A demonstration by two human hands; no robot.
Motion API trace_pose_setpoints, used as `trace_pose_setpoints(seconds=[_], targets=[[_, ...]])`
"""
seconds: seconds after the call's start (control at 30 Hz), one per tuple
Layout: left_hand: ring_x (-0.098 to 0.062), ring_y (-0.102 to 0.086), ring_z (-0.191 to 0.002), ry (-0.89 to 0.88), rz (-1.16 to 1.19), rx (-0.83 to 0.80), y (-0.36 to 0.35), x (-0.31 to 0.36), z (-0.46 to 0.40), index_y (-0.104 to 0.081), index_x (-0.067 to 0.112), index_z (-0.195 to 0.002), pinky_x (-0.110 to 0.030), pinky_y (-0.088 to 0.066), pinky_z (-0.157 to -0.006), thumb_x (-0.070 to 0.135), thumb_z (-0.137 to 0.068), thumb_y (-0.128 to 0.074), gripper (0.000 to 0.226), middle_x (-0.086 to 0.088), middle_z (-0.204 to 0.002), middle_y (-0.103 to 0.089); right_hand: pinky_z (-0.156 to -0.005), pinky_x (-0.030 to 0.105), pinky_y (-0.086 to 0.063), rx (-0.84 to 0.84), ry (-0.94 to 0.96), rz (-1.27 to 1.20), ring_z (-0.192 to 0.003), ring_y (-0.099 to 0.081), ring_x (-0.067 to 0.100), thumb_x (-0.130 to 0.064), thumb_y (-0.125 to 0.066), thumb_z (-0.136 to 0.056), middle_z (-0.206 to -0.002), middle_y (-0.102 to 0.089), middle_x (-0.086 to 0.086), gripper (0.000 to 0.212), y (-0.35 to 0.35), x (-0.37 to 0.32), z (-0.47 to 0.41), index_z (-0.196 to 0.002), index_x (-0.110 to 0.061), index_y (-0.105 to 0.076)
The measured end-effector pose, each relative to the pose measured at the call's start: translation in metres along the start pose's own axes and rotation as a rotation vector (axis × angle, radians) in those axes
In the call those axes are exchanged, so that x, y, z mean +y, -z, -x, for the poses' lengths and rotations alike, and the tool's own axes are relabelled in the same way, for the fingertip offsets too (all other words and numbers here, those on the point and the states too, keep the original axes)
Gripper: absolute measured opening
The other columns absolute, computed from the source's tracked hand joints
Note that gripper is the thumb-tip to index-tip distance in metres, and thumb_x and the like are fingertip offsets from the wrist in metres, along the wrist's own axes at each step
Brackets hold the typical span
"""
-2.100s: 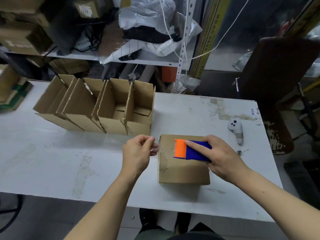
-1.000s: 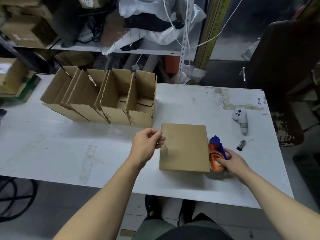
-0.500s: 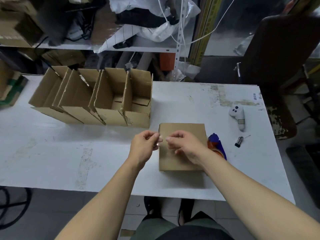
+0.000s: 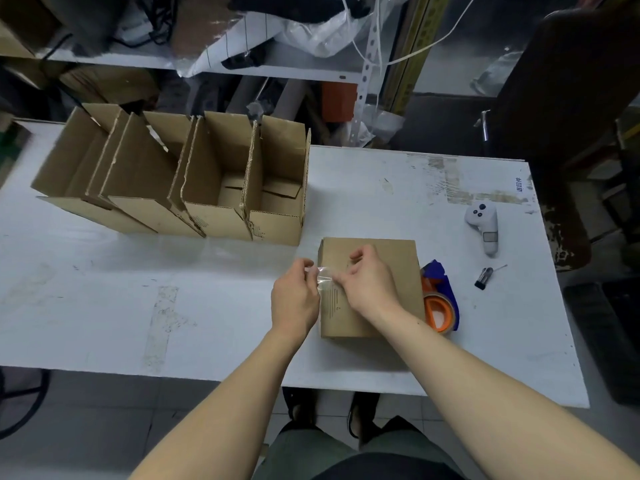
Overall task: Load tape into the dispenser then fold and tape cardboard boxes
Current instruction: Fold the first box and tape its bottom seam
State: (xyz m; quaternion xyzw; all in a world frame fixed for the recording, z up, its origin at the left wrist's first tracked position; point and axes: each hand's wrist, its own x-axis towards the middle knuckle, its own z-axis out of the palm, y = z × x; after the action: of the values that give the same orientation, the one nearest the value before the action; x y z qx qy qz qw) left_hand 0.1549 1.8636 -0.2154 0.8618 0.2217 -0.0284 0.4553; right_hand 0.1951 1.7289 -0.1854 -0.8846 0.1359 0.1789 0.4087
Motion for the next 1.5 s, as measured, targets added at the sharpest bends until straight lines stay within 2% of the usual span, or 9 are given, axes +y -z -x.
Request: trace_pose_setpoints(seconds=[0.1, 0.3, 0.47, 0.63, 0.77, 0.9, 1.07, 1.23, 1.5], targets=[[-0.024, -0.065, -0.092, 0.055, 0.049, -0.031, -0.005, -0.005, 0.0, -0.061, 0.014, -0.129, -0.04, -0.05, -0.084, 0.028, -0.106, -0.053, 0.029, 0.001, -0.091, -0.071, -0.076, 0.039, -0.053, 0.032, 0.055, 0.121, -0.089, -0.065, 0.025, -0.032, -0.081, -0.087, -0.089, -0.07, 0.0, 0.045, -0.007, 0.003, 0.003, -0.116, -0.02, -0.048], [-0.009, -0.059, -0.082, 0.129, 0.056, -0.074, -0.012, -0.012, 0.003, -0.05, 0.01, -0.139, -0.031, -0.042, -0.077, 0.026, -0.106, -0.055, 0.037, 0.005, -0.082, -0.064, -0.088, 0.038, -0.051, 0.089, 0.235, 0.156, -0.102, -0.058, 0.023, -0.021, -0.07, -0.094, -0.126, -0.049, 0.003, 0.04, -0.004, 0.012, 0.015, -0.129, -0.019, -0.051], [-0.028, -0.055, -0.117, 0.134, -0.111, 0.085, -0.012, -0.017, 0.006, -0.054, 0.007, -0.135, -0.04, -0.048, -0.091, 0.018, -0.103, -0.051, 0.034, -0.007, -0.114, -0.065, -0.084, 0.027, -0.043, 0.059, 0.386, 0.18, -0.098, -0.05, 0.016, -0.013, -0.063, -0.099, -0.121, -0.041, 0.001, 0.038, 0.0, 0.027, 0.019, -0.137, -0.019, -0.059], [-0.025, -0.056, -0.1, 0.015, -0.009, 0.177, -0.014, 0.0, 0.019, -0.064, 0.016, -0.101, -0.034, -0.041, -0.082, 0.026, -0.104, -0.053, 0.015, 0.0, -0.098, -0.066, -0.086, 0.034, -0.045, 0.183, 0.496, 0.249, -0.104, -0.049, 0.024, -0.023, -0.07, -0.096, -0.109, -0.051, 0.003, 0.028, -0.003, 0.04, 0.022, -0.125, -0.025, -0.07], [-0.021, -0.061, -0.096, 0.079, 0.104, 0.141, -0.02, 0.011, 0.015, -0.067, 0.017, -0.095, -0.035, -0.046, -0.084, 0.036, -0.101, -0.061, 0.02, 0.004, -0.092, -0.067, -0.088, 0.038, -0.045, 0.199, 0.51, 0.24, -0.101, -0.046, 0.024, -0.03, -0.07, -0.097, -0.103, -0.05, 0.002, 0.018, -0.009, 0.047, 0.023, -0.114, -0.026, -0.074], [-0.021, -0.062, -0.095, 0.097, 0.008, 0.134, -0.028, 0.001, 0.027, -0.075, 0.019, -0.101, -0.035, -0.047, -0.081, 0.041, -0.102, -0.057, 0.028, 0.0, -0.095, -0.07, -0.092, 0.032, -0.042, 0.192, 0.499, 0.189, -0.103, -0.042, 0.02, -0.03, -0.071, -0.097, -0.105, -0.049, -0.001, 0.022, -0.011, 0.053, 0.024, -0.118, -0.026, -0.076], [-0.029, -0.06, -0.074, 0.081, -0.163, 0.086, -0.032, -0.011, 0.048, -0.058, 0.025, -0.068, -0.039, -0.046, -0.062, 0.053, -0.102, -0.035, 0.049, -0.001, -0.068, -0.061, -0.092, 0.032, -0.044, 0.217, 0.496, 0.19, -0.105, -0.042, 0.02, -0.026, -0.072, -0.097, -0.109, -0.051, 0.001, 0.025, -0.016, 0.056, 0.024, -0.121, -0.024, -0.076], [-0.02, -0.06, -0.096, 0.105, -0.074, 0.187, -0.025, 0.011, 0.023, -0.074, 0.019, -0.096, -0.038, -0.049, -0.084, 0.049, -0.098, -0.06, 0.034, 0.002, -0.095, -0.07, -0.093, 0.031, -0.042, 0.218, 0.509, 0.202, -0.105, -0.042, 0.02, -0.027, -0.071, -0.098, -0.11, -0.05, 0.0, 0.026, -0.016, 0.06, 0.023, -0.123, -0.025, -0.075], [-0.003, -0.065, -0.084, 0.25, 0.189, 0.079, -0.012, 0.011, 0.027, -0.072, 0.021, -0.09, -0.023, -0.047, -0.076, 0.031, -0.098, -0.067, 0.014, 0.013, -0.084, -0.072, -0.105, 0.041, -0.042, 0.23, 0.431, 0.205, -0.115, -0.04, 0.022, -0.037, -0.073, -0.093, -0.122, -0.048, 0.003, 0.045, -0.015, 0.058, 0.024, -0.132, -0.017, -0.064]])
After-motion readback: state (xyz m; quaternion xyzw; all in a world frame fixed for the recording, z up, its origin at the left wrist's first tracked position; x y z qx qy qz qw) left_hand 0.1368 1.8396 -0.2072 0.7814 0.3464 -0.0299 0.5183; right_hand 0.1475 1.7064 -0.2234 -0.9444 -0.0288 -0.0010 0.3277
